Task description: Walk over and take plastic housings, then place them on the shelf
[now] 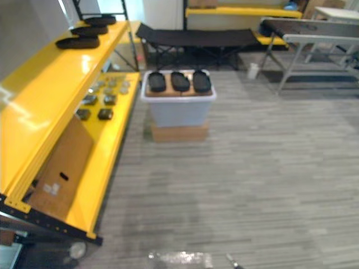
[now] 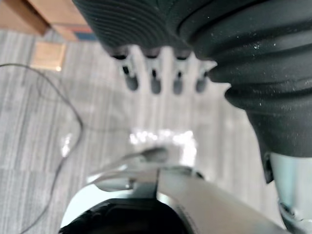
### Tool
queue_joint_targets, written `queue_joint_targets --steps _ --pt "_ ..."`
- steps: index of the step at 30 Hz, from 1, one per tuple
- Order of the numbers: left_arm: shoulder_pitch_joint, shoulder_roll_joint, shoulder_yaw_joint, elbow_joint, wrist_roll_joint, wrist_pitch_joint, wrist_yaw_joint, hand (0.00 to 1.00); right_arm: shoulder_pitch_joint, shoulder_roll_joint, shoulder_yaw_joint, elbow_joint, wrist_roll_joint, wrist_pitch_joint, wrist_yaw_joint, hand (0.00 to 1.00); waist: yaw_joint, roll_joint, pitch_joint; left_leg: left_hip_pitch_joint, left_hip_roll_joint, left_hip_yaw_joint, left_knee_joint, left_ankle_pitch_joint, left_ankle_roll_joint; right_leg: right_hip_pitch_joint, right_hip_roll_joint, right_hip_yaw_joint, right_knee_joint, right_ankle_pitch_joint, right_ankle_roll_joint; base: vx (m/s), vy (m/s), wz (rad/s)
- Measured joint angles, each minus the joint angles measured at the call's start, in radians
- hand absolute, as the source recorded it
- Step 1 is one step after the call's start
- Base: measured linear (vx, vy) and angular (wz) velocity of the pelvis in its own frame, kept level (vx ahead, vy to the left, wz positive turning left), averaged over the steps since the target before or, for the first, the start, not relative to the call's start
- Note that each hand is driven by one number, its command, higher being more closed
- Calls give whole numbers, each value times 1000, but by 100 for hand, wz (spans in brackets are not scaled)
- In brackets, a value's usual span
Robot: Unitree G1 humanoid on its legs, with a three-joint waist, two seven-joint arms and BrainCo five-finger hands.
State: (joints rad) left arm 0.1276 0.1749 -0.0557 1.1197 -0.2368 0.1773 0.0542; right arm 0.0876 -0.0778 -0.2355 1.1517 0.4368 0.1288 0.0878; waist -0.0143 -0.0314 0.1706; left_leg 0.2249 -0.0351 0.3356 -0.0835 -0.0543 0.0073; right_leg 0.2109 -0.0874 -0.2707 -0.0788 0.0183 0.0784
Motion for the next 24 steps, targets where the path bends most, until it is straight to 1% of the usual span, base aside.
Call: queue_joint_targets --steps 4,5,6,7,8,9,10,11,12,13,14,15,16,17,18,19,20,21,22,23,24 --pt "1 -4 15 0 16 -1 -8 0 0 -3 1 -2 0 -3 7 0 1 0 0 -1 -2 -7 -2 -1 2 -5 -5 4 7 -1 -1 -85 -8 0" --pt "1 -5 16 0 16 0 -9 0 -1 -4 1 -3 1 -8 9 0 2 -2 1 -3 -3 -8 0 -5 7 -18 -12 6 30 -16 0 -73 47 -8" --pt "2 -7 17 -1 16 4 -18 0 -3 -8 1 -8 6 -19 15 0 2 -1 4 -8 -4 -9 1 -19 13 -73 -25 20 126 -62 8 -40 69 -13" --pt "2 -6 19 -1 17 7 -25 0 -1 -7 1 -19 40 -26 15 0 2 -4 5 -15 -10 -11 0 -29 24 -142 -51 30 258 -106 15 -23 64 -13" --pt "-1 -6 19 -1 18 8 -26 0 -1 -8 0 -28 69 -29 14 0 1 -3 11 -15 -13 -9 1 -32 28 -176 -62 37 330 -119 16 -17 76 -12" --pt "-9 -10 22 -2 20 10 -26 0 -3 -10 -2 -40 116 -39 10 0 0 5 38 -5 -8 -3 7 -34 34 -241 -71 55 472 -120 16 -13 85 -6" --pt "-13 -10 39 -8 19 14 -26 0 -3 -9 -12 -47 145 -41 5 0 -3 9 66 1 5 5 48 -44 50 -273 -87 66 558 -131 3 -17 86 -6" --pt "-14 -8 46 -9 19 14 -26 0 1 -5 -17 -46 148 -40 6 0 -3 6 75 -2 10 7 70 -61 50 -283 -89 70 571 -143 -5 -4 73 -4" --pt "-20 1 54 -8 19 15 -27 0 13 6 -18 -43 146 -36 8 0 -2 -10 85 -2 20 9 105 -95 43 -296 -88 80 566 -155 -1 21 49 -2" --pt "-20 8 56 -8 18 15 -27 0 31 16 -19 -44 133 -35 14 0 -3 -21 89 0 33 9 126 -116 36 -307 -82 80 524 -152 2 54 33 -3" --pt "-22 8 56 -8 18 15 -27 0 41 18 -19 -43 125 -33 18 0 -3 -22 90 1 40 10 132 -122 32 -316 -77 80 495 -150 5 86 9 -3" --pt "-26 5 63 -8 19 15 -26 0 58 23 -35 -43 114 -24 23 0 -8 -19 89 1 56 11 136 -133 15 -334 -66 80 427 -138 11 148 -14 -5" --pt "-28 4 69 -8 18 17 -26 0 66 24 -42 -42 103 -12 25 0 -12 -19 89 1 64 10 138 -137 9 -344 -63 79 394 -126 18 223 -36 -1" --pt "-29 1 86 -8 18 20 -25 0 78 31 -56 -34 84 13 30 0 -22 -19 89 2 78 9 151 -152 -11 -356 -61 78 336 -85 16 244 -54 4" --pt "-29 -1 95 -8 18 21 -25 0 96 34 -70 -25 74 30 36 0 -29 -19 89 6 90 6 167 -168 -31 -356 -60 80 300 -61 18 292 -89 4" --pt "-29 -1 97 -8 18 21 -24 0 112 38 -78 -23 59 47 39 0 -29 -19 89 20 98 5 176 -187 -49 -355 -59 81 285 -45 21 333 -136 5" --pt "-33 -3 103 -9 13 17 -22 0 145 48 -81 -20 63 70 40 0 -30 -17 89 38 114 2 204 -222 -75 -351 -57 86 291 -45 17 449 -213 7" --pt "-33 -7 119 -22 0 6 -17 0 168 67 -89 -9 93 100 39 0 -32 -15 87 49 135 -3 240 -263 -104 -353 -50 85 326 -54 4 407 -221 10" --pt "-32 -10 125 -31 -4 1 -14 0 177 74 -90 -1 107 115 35 0 -34 -11 85 55 150 -4 256 -283 -118 -354 -43 84 350 -63 -7 468 -281 21" --pt "-25 -24 134 -46 -35 -3 -3 0 197 72 -101 9 122 143 27 0 -48 24 63 51 203 -12 300 -314 -150 -364 -10 76 402 -53 -18 523 -282 24" --pt "-12 -43 154 -65 -74 -13 7 0 199 61 -119 21 111 154 15 0 -53 48 44 -7 256 -40 466 -314 -155 -361 29 69 427 -93 -46 635 -373 12"
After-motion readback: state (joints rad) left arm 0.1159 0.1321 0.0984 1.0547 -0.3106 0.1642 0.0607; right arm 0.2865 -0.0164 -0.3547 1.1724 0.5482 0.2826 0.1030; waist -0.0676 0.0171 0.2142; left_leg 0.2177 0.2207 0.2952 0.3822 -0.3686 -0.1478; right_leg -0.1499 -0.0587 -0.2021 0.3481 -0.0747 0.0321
